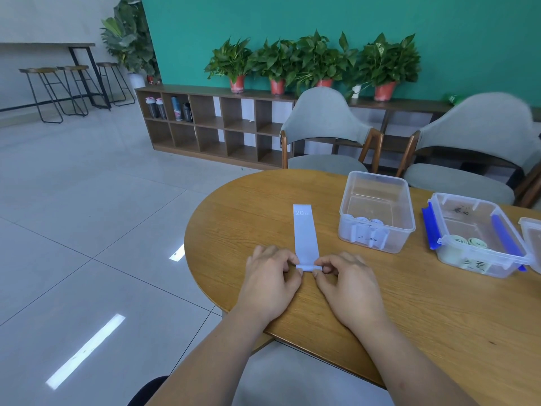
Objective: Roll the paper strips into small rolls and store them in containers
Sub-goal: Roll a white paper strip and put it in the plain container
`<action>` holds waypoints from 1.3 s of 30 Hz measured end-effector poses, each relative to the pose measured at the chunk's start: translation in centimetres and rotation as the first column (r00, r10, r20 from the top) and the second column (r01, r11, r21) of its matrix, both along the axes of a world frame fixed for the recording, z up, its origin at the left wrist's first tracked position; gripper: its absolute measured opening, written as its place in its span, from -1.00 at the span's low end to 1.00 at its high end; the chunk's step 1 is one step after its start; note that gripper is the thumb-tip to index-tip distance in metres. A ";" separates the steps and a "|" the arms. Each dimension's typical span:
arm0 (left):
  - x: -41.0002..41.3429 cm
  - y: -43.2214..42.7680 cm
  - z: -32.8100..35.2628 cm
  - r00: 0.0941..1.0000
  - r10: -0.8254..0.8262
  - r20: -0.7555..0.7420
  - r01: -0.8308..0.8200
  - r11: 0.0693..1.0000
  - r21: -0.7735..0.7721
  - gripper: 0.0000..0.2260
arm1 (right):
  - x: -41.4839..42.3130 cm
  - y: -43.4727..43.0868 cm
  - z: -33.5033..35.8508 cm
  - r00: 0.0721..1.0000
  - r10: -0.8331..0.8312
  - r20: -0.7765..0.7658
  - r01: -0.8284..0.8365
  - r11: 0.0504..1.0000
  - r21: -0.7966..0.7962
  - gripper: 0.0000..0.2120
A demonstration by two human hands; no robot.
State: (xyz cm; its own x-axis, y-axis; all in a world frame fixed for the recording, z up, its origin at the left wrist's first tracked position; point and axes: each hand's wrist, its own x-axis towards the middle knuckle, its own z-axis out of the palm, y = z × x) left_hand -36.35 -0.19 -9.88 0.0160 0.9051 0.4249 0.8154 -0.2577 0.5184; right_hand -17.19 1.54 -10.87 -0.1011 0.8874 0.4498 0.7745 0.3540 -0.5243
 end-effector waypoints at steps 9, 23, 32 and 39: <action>-0.1 0.1 0.0 1.000 -0.007 -0.017 0.007 1.000 -0.016 -0.90 | 0.1 0.2 0.1 1.000 0.016 -0.001 -0.016 1.000 -0.012 -0.91; -0.1 0.0 0.1 1.000 -0.011 0.015 0.011 1.000 -0.013 -0.88 | 0.1 0.2 -0.1 1.000 -0.006 -0.009 0.006 1.000 0.000 -0.93; 0.0 0.1 0.0 1.000 -0.002 -0.002 0.002 1.000 -0.007 -0.90 | 0.0 0.3 -0.3 0.997 -0.008 0.071 0.007 1.000 0.014 -0.82; -0.1 0.1 0.0 1.000 -0.004 0.009 0.004 1.000 -0.009 -0.92 | -0.1 0.1 -0.3 0.996 -0.019 0.089 0.015 0.999 0.037 -0.84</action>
State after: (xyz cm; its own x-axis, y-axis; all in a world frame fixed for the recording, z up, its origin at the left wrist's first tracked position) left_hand -36.41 -0.07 -9.87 0.0155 0.9090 0.4165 0.8098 -0.2557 0.5280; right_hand -17.30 1.61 -11.18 -0.1271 0.8727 0.4715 0.8236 0.3578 -0.4401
